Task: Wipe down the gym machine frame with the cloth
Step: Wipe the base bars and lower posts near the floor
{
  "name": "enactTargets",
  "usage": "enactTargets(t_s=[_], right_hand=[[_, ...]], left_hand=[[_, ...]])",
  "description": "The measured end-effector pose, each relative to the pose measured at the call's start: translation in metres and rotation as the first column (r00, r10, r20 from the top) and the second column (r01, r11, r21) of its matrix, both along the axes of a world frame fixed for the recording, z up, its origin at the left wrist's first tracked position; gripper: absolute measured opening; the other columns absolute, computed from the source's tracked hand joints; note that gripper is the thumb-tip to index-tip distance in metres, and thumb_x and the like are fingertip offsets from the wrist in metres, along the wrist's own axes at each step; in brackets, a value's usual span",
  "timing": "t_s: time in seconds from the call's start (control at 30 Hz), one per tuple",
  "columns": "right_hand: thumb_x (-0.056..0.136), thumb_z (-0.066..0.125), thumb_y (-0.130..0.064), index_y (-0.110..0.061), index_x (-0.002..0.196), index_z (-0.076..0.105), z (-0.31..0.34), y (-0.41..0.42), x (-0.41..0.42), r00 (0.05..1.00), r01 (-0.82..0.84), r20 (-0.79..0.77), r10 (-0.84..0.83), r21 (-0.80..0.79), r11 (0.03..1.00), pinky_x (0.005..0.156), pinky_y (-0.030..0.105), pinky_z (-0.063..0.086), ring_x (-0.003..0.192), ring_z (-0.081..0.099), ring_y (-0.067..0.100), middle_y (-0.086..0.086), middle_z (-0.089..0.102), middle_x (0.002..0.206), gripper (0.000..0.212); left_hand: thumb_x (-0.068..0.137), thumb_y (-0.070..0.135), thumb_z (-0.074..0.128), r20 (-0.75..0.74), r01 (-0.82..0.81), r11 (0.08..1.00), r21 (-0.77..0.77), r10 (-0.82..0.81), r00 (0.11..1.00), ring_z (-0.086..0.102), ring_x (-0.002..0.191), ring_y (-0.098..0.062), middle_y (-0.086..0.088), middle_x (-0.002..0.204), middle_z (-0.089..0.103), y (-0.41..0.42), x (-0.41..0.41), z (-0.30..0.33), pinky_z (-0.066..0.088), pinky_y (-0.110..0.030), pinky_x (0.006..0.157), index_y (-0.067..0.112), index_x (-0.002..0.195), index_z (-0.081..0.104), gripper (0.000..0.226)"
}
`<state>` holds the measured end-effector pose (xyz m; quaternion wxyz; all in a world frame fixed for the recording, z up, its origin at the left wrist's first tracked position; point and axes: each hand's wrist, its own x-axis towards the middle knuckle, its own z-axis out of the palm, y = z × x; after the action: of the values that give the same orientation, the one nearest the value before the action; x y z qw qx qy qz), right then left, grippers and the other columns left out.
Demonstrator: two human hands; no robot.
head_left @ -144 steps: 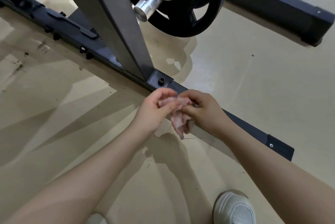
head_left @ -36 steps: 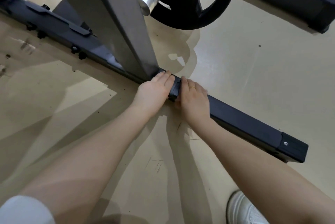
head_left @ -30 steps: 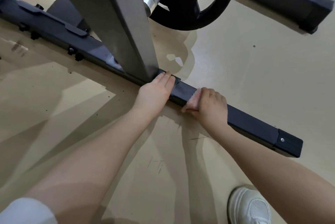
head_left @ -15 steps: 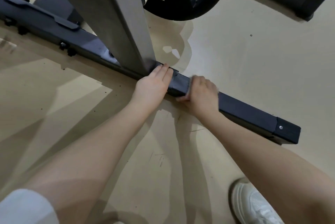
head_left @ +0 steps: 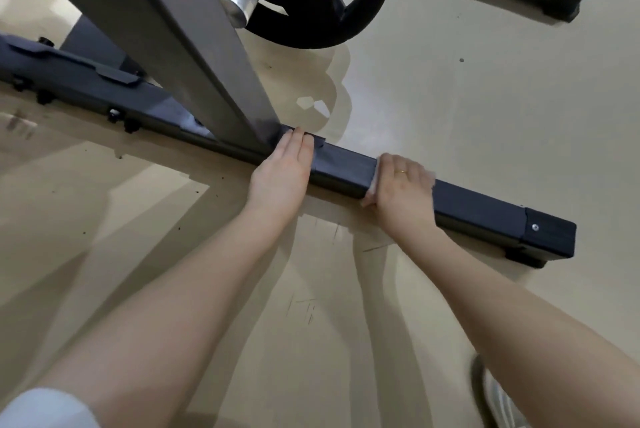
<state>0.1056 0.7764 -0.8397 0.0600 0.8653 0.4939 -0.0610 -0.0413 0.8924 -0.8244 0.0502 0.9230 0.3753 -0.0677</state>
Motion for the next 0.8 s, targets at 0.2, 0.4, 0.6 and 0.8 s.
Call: enactTargets(t_s=[0.2,0.4,0.6,0.8], right_hand=[[0.083,0.067,-0.035,-0.004,0.138,0.042,0.003,-0.041,0.03,0.986,-0.123,-0.101,0.136,0.129,0.984,0.104,0.045,0.03,0.115,0.048,0.037,0.015,0.052,0.128,0.068],[0.081,0.064,-0.045,-0.004,0.131,0.041,-0.003,-0.051,0.055,0.998,-0.046,-0.04,0.044,-0.058,0.997,0.097,0.04,0.029,0.114,0.047,0.033,0.013,0.052,0.124,0.068],[0.087,0.063,-0.034,-0.006,0.142,0.034,0.013,-0.08,0.09,0.956,-0.181,-0.241,0.17,-0.021,0.983,0.104,0.035,0.024,0.124,0.043,0.032,0.013,0.045,0.139,0.069],[0.09,0.057,-0.029,-0.007,0.13,0.043,0.011,-0.119,0.108,0.996,0.049,-0.063,-0.055,-0.09,0.995,0.101,0.036,0.019,0.114,0.044,0.033,0.011,0.05,0.125,0.048]], left_hand=[[0.094,0.014,0.045,-0.027,0.173,0.98,0.102,-0.171,0.985,0.024,0.141,-0.032,-0.018,0.153,0.024,-0.02,0.004,0.015,0.021,-0.042,0.113,0.0,0.147,0.021,0.059],[0.093,0.017,0.005,-0.028,0.401,0.915,-0.044,-0.403,0.915,0.009,0.144,-0.03,-0.014,0.158,0.004,-0.052,0.043,0.004,0.008,-0.039,0.115,0.011,0.151,0.001,0.059],[0.095,0.009,0.045,-0.065,0.323,0.946,-0.011,-0.323,0.944,0.028,0.137,-0.037,-0.018,0.154,0.022,-0.068,0.062,0.002,0.033,-0.041,0.102,0.013,0.149,0.022,0.058],[0.096,0.008,0.04,-0.129,0.25,0.965,-0.078,-0.258,0.957,0.018,0.14,-0.033,-0.013,0.156,0.015,-0.073,0.07,0.001,0.029,-0.04,0.103,0.015,0.15,0.015,0.06]])
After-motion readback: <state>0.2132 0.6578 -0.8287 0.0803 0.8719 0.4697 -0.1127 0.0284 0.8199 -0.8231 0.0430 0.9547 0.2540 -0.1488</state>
